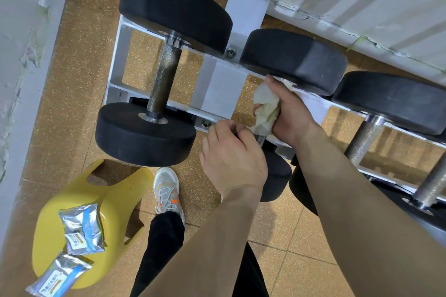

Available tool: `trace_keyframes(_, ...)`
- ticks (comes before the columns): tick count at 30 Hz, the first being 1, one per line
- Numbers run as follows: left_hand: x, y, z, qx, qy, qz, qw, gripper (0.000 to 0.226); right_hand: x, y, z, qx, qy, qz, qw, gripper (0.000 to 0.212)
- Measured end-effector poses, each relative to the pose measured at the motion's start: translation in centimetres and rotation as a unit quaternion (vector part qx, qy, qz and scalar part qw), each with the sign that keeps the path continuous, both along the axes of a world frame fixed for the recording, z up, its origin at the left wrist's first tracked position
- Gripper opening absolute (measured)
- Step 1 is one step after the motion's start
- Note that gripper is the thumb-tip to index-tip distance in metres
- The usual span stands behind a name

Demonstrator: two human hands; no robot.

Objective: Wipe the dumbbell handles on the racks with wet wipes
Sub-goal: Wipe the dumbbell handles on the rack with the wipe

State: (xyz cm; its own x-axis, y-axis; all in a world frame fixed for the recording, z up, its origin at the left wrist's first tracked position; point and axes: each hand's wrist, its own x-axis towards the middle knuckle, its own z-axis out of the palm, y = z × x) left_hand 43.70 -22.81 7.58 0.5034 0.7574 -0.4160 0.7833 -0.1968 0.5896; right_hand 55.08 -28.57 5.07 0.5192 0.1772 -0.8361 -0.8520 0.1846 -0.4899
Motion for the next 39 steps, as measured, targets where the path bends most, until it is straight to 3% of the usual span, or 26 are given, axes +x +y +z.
trace_keyframes(7,0.0,0.1,0.0,-0.007,0.009,0.001,1.0,0.029,-1.2,-2.6,-0.8,-0.028,-0.026,0.084,0.996,0.048)
trace_keyframes(13,0.0,0.0,0.1,0.009,0.009,-0.006,1.0,0.043,-2.5,-2.1,0.8,-0.147,-0.076,0.128,0.978,0.016)
trace_keyframes(19,0.0,0.1,0.2,0.013,0.013,-0.013,1.0,0.043,-3.6,-2.1,1.5,-0.242,-0.127,0.164,0.948,0.036)
trace_keyframes(22,-0.1,0.1,0.2,0.009,0.017,-0.013,1.0,0.04,-4.2,-3.1,2.1,-0.223,-0.133,0.127,0.957,0.035)
trace_keyframes(27,0.0,0.0,0.1,-0.005,0.026,-0.012,1.0,0.031,-3.8,-6.7,4.1,-0.184,-0.091,0.002,0.979,0.015)
trace_keyframes(34,0.1,0.1,0.2,-0.002,0.024,-0.012,1.0,0.037,-3.3,-7.7,5.1,-0.087,-0.022,0.021,0.996,0.023)
trace_keyframes(39,0.0,0.0,0.2,0.003,0.021,-0.013,1.0,0.042,-4.9,-2.6,2.4,-0.059,0.033,0.048,0.997,0.05)
